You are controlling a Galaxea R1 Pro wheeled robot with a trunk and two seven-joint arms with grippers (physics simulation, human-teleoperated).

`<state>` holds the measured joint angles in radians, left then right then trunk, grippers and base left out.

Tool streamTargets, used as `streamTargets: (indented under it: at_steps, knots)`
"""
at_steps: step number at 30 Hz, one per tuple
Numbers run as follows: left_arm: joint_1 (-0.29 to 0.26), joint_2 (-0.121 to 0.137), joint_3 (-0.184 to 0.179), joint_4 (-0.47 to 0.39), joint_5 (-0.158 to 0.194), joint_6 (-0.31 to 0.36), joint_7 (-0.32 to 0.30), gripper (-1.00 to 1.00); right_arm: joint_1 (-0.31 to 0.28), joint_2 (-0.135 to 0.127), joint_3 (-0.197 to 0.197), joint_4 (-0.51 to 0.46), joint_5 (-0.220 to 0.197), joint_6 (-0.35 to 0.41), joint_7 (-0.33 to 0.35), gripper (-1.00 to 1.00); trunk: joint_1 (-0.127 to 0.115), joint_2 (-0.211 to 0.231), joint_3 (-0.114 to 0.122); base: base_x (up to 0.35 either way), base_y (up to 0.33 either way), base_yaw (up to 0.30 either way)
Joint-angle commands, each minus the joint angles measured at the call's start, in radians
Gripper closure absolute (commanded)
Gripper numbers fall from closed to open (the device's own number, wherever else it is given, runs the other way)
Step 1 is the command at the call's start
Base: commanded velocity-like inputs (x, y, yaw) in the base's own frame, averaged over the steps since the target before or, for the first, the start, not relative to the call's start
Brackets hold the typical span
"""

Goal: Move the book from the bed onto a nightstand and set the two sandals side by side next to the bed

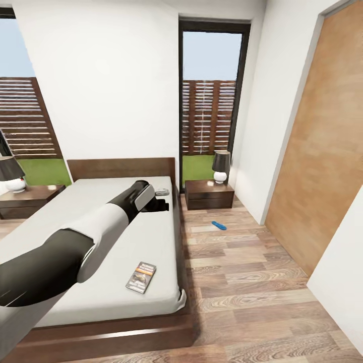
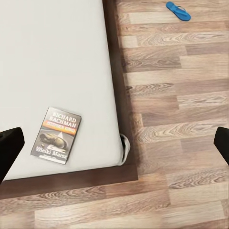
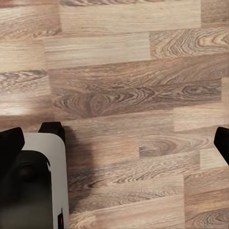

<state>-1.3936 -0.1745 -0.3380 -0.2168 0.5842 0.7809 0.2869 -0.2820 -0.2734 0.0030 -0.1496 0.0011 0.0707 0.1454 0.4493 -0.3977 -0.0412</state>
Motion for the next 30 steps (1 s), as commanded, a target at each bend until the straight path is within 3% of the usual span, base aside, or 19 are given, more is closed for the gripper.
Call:
streamTargets:
  at_steps: [1, 10, 16, 20, 30]
  knots:
    - [-0.001, 0.000, -0.004, 0.003, 0.009, 0.003, 0.007, -1.00, 0.000, -0.001, 0.000, -0.002, 0.000, 0.006, 0.003, -1.00, 0.001, -0.002, -0.002, 0.001, -0.008, 0.000]
    - [-0.001, 0.000, -0.004, 0.039, 0.008, 0.003, 0.009, -1.00, 0.000, 0.000, 0.000, -0.002, 0.000, 0.006, 0.005, -1.00, 0.031, -0.058, -0.027, 0.000, -0.003, 0.000]
    - [-0.001, 0.000, -0.004, 0.046, 0.008, 0.003, 0.009, -1.00, 0.000, 0.000, -0.001, -0.002, -0.001, 0.006, 0.022, -1.00, 0.031, -0.058, -0.028, 0.000, 0.000, 0.016]
    - [-0.001, 0.000, -0.004, 0.050, 0.008, 0.003, 0.009, -1.00, -0.001, -0.011, -0.006, -0.008, -0.006, 0.017, 0.100, -1.00, 0.047, -0.086, -0.045, 0.000, 0.000, 0.102]
    - [-0.001, 0.000, -0.003, 0.051, 0.009, 0.005, 0.009, -1.00, -0.049, -0.043, -0.008, -0.073, -0.010, 0.170, 0.136, -1.00, 0.085, -0.156, -0.088, 0.000, 0.000, 0.116]
